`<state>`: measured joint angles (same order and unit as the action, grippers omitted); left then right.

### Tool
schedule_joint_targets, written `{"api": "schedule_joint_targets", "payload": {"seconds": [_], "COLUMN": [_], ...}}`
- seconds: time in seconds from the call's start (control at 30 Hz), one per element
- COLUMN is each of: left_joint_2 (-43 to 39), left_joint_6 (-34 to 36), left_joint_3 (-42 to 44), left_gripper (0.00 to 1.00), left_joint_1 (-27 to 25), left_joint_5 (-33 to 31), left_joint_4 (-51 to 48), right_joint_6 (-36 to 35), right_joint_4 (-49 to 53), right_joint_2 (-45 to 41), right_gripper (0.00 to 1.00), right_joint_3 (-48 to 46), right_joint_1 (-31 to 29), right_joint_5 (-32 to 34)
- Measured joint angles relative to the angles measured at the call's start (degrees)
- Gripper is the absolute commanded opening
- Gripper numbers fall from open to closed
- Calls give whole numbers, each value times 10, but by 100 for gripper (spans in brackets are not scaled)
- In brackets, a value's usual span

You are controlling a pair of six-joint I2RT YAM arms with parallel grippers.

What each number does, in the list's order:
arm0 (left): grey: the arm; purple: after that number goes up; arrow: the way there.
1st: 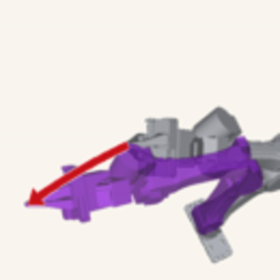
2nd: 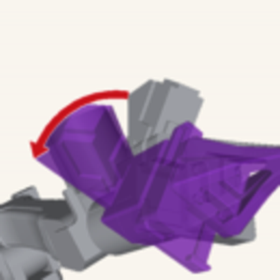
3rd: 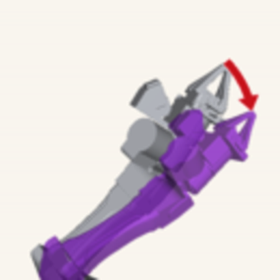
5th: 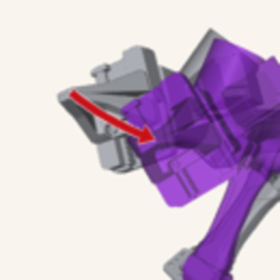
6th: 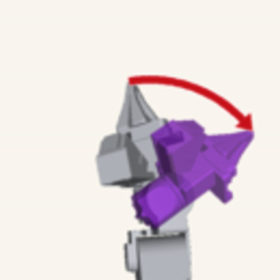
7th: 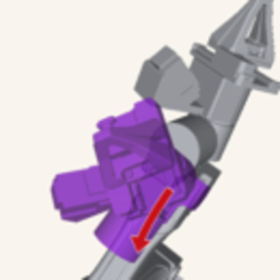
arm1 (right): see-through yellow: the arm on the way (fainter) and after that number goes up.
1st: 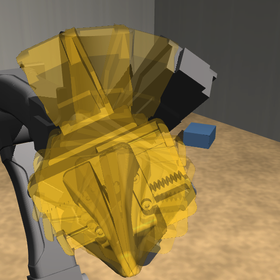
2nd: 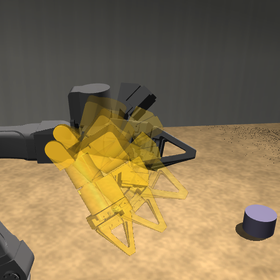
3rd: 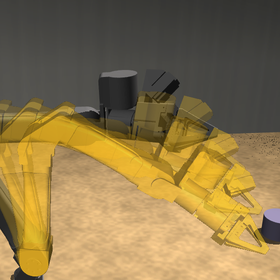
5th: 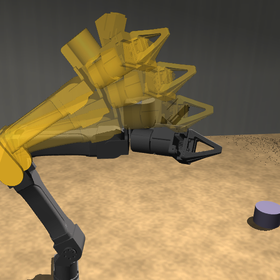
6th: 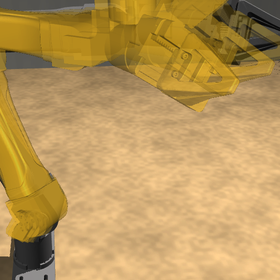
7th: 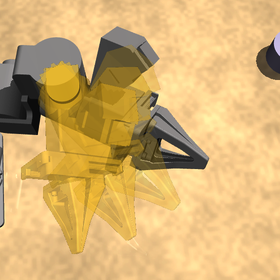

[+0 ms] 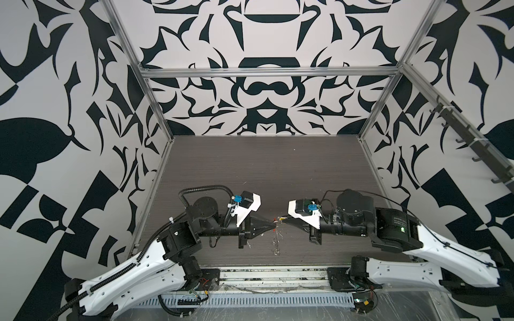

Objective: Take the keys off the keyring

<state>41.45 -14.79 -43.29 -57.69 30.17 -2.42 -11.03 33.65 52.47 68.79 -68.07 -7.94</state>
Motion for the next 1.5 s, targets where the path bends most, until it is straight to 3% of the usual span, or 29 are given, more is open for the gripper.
{"api": "schedule_joint_targets", "payload": {"seconds": [0.23, 0.6, 0.9, 1.23, 1.5], "left_joint_2": [27, 63, 49, 27, -3], "left_joint_6": [-67, -144, -159, -172, -167], "left_joint_3": [10, 28, 42, 75, 104], "left_gripper": [0, 0, 0, 0, 0], "left_joint_1": [34, 41, 41, 38, 38], "left_joint_5": [94, 167, 174, 157, 108], "left_joint_4": [52, 154, 183, 222, 278], "right_joint_6": [-38, -66, -68, -60, -54], "right_joint_4": [47, 95, 94, 77, 100], "right_joint_2": [38, 74, 106, 132, 174], "right_gripper": [0, 0, 25, 36, 43], "right_joint_3": [55, 103, 130, 140, 201], "right_joint_1": [1, 2, 5, 7, 9], "right_joint_5": [-26, -54, -74, -82, -68]}}
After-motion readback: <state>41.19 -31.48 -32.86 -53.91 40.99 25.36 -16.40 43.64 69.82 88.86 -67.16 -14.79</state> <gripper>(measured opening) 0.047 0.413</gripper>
